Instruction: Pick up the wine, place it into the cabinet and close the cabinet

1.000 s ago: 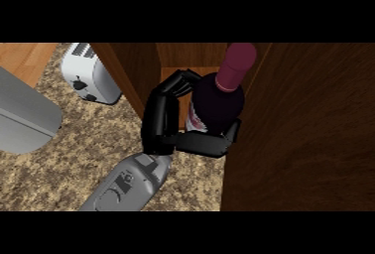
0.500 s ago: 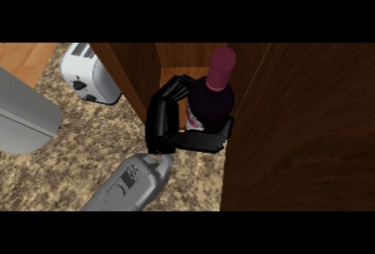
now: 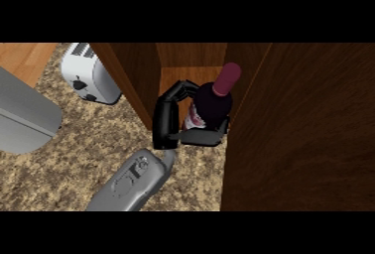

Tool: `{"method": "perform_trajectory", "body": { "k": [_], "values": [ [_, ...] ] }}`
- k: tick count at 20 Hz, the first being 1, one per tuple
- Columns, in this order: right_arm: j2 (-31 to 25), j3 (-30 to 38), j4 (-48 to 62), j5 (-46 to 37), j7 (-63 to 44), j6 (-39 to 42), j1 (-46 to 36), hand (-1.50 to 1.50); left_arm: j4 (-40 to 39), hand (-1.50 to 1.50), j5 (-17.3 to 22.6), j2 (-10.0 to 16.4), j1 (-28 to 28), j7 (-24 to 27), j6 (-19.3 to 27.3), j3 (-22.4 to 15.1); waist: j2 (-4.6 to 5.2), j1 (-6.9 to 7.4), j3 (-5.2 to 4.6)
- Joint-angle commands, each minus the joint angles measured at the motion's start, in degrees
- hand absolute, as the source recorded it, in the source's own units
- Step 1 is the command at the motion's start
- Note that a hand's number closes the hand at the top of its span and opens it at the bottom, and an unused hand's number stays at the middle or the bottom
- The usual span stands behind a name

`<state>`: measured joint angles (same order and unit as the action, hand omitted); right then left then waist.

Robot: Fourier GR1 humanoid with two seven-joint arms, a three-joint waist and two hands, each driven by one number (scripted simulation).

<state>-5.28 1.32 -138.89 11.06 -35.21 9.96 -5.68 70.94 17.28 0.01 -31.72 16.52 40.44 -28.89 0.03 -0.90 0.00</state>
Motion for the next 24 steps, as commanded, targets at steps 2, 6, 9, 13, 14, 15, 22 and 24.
{"method": "perform_trajectory", "body": {
  "k": [2, 6, 9, 13, 14, 15, 22, 24],
  "values": [
    [-1.02, 2.99, -6.50, 7.09, -3.34, -0.23, 1.18, -1.50, -0.60, 1.50, -1.67, 0.78, 0.75, 0.21, -1.90, 1.70, -0.12, 0.52, 0.01],
    [0.71, -2.13, -7.29, 2.26, -6.63, -3.01, -1.68, -1.50, -7.05, 1.50, 1.70, 0.00, -1.16, 6.76, -2.88, 4.94, -0.01, 0.26, -0.05],
    [-0.71, 2.93, -6.40, 6.47, -3.17, -0.14, 1.74, -1.50, -5.99, 1.50, 2.12, 0.00, 0.37, 7.74, -2.59, 5.97, -0.06, 0.29, 0.00],
    [-0.32, 1.02, -7.27, 5.88, -3.95, -0.23, 2.22, -1.50, -13.19, 1.50, 3.97, 0.00, -2.46, 10.97, -7.03, 10.10, -0.01, 0.22, -0.01],
    [0.82, -0.39, -6.10, 4.24, -2.22, -0.43, 1.91, -1.50, -11.29, 1.50, 3.19, 0.95, -3.47, 6.96, -6.46, 9.56, -0.07, 0.44, 0.00],
    [1.32, -1.62, -7.66, 3.23, -1.49, 0.04, 3.83, -1.50, -14.06, 1.50, 6.11, 0.01, -4.95, 9.30, -4.24, 7.11, 0.00, -0.11, -0.01],
    [0.04, 0.59, -6.65, 5.28, -0.82, 1.35, 4.21, -1.50, -16.91, 1.50, 5.62, 0.01, -7.08, 7.66, -7.69, 10.88, -0.04, 0.12, 0.01],
    [-0.25, 3.59, -5.47, 7.92, -0.80, 0.65, 3.49, -1.50, -21.60, 1.50, 6.20, 1.12, -10.42, 7.14, -13.07, 15.96, 0.06, -0.08, 0.01]
  ]
}}
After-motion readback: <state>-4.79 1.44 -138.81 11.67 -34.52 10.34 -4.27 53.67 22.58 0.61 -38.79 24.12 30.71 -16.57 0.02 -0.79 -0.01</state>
